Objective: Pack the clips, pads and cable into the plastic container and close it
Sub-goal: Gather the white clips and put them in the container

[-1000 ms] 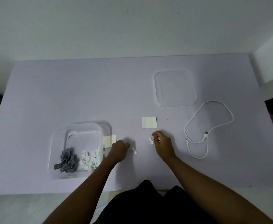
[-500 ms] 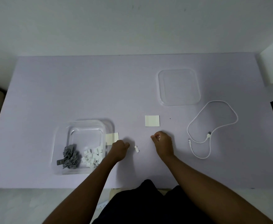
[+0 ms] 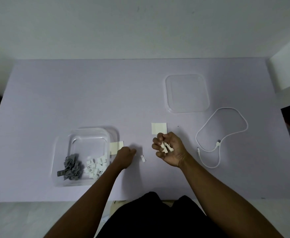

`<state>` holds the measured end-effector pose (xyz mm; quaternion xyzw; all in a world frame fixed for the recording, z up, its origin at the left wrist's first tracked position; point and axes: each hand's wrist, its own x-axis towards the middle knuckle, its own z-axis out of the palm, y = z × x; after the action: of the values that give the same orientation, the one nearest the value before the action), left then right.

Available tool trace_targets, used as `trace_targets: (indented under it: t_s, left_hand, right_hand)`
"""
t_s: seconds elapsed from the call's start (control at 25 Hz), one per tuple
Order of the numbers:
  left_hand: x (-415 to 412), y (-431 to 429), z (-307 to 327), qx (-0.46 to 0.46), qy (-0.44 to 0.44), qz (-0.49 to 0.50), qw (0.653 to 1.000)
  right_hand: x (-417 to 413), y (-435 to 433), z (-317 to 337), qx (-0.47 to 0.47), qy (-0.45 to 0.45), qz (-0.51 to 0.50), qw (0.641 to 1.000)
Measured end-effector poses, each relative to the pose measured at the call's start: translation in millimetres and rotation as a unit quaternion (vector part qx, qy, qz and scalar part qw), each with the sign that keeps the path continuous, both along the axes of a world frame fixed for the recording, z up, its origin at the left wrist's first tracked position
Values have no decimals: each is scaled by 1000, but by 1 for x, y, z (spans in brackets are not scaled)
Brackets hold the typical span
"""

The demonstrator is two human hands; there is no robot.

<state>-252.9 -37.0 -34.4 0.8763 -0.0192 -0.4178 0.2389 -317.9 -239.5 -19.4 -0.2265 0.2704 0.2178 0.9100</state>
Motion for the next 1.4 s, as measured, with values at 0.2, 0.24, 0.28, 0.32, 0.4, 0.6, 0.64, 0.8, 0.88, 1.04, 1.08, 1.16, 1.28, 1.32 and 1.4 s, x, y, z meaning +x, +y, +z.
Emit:
trace_targets:
  t_s: [0.2,0.24,0.28,0.32,0.4,0.6,0.64,0.8,0.88,1.04,1.08,1.16,1.28,1.32,1.4]
  left_hand:
    - [7,12,13,-52,40,58,996]
    - [9,16,15,-72,50,67,994]
    - [11,22,17,-87,58,82,991]
    - [14,27,19,-99,67,102,988]
    - [20,42,25,-121,87,134,980]
    - [37,73,41,-160,100,151,970]
    - [41,79,42,-170,106,145,969]
    - [64,101,48,-209,116,129,962]
    - [75,116,50,-218,108,118,963]
    - [96,144,42,-202,86,78,972]
    - [101,151,40,-192,70,61,977]
    - [111,166,35,-153,4,11,988]
    - [122,186,24,-51,-82,-96,991]
    - [125,194,19,-17,-86,-140,986]
    - [128,204,11,31,-71,-204,976]
  right_hand:
    - [0,24,-28,-409,80,73,906]
    - [-3,33,-37,-499,60,104,858]
    - [-7,44,-46,-561,31,130,817]
    - [-12,54,-54,-595,11,152,789]
    - [-21,73,-63,-634,-11,175,753]
    - [-25,89,-68,-707,-28,181,683]
    - [-24,92,-69,-717,-16,173,675]
    - [-28,108,-67,-750,69,105,649]
    - [-29,117,-68,-758,111,74,638]
    - [-21,141,-68,-719,185,-8,670]
    - [-17,144,-65,-665,206,-57,716]
    - [-4,154,-48,-465,204,-178,843]
    - [18,165,-12,-192,125,-245,942]
    - [26,171,0,-135,94,-244,956]
    - [42,185,20,-48,42,-226,972]
